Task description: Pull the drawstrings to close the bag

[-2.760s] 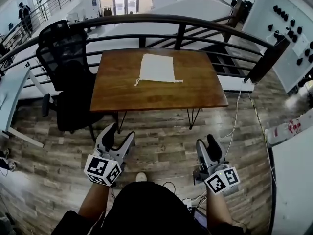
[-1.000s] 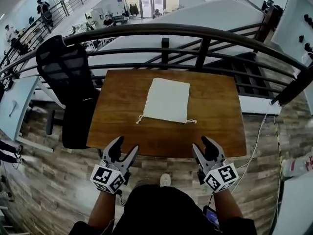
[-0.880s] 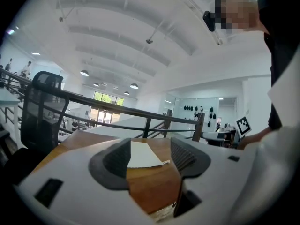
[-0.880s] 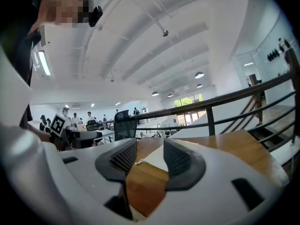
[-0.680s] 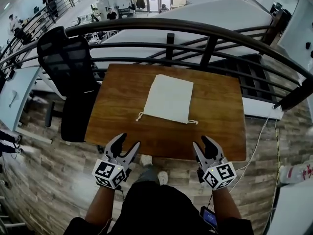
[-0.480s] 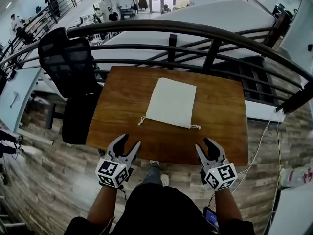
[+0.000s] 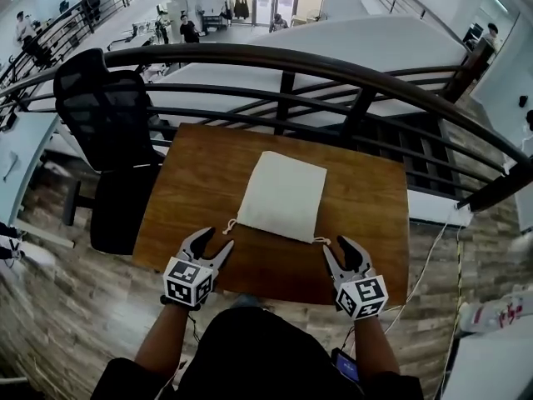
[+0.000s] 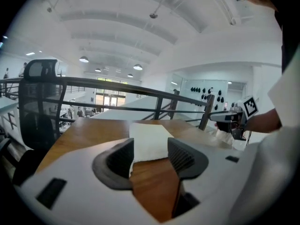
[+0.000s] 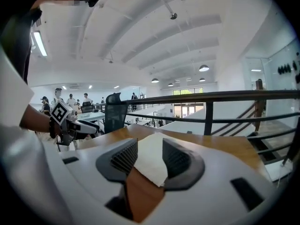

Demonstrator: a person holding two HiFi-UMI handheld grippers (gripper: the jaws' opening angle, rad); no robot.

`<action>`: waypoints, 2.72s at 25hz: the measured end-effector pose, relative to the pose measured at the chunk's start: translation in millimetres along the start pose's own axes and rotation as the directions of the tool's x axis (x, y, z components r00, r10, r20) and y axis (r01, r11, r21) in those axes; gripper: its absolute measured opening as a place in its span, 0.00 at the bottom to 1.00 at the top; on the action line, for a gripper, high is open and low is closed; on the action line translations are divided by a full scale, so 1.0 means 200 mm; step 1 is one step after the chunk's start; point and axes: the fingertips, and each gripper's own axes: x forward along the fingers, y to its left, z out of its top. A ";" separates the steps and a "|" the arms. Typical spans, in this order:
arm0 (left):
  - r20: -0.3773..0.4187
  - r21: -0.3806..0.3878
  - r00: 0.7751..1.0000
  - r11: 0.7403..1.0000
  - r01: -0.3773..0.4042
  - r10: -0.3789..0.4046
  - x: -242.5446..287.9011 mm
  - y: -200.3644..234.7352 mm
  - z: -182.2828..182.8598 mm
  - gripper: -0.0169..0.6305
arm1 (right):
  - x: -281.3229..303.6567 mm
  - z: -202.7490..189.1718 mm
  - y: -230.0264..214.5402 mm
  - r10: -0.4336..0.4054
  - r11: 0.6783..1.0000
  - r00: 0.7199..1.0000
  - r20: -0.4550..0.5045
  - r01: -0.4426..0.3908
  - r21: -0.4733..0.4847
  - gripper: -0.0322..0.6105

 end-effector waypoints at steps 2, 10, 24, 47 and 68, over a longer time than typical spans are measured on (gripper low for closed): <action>-0.050 0.011 0.999 1.000 0.005 -0.005 0.07 0.02 -0.05 0.38 | 0.04 -0.01 -0.04 -0.002 1.000 1.000 -0.014 0.002 0.011 0.30; -0.258 0.120 0.966 0.992 0.027 0.005 0.34 0.25 -0.31 0.38 | 0.30 -0.13 -0.04 0.014 0.999 0.993 -0.117 -0.010 0.030 0.28; -0.491 0.087 0.871 0.994 0.060 -0.010 0.64 0.34 -0.55 0.38 | 0.47 -0.34 -0.25 -0.017 0.992 0.978 -0.210 0.043 0.122 0.21; -0.707 0.123 0.706 0.990 0.073 0.036 0.76 0.27 -0.61 0.16 | 0.50 -0.64 -0.58 -0.086 0.994 0.919 -0.386 0.103 0.022 0.18; -0.730 0.090 0.683 0.993 0.078 0.013 0.79 0.30 -0.61 0.09 | 0.49 -0.89 -0.51 0.104 0.964 0.763 -0.638 -0.237 -0.125 0.28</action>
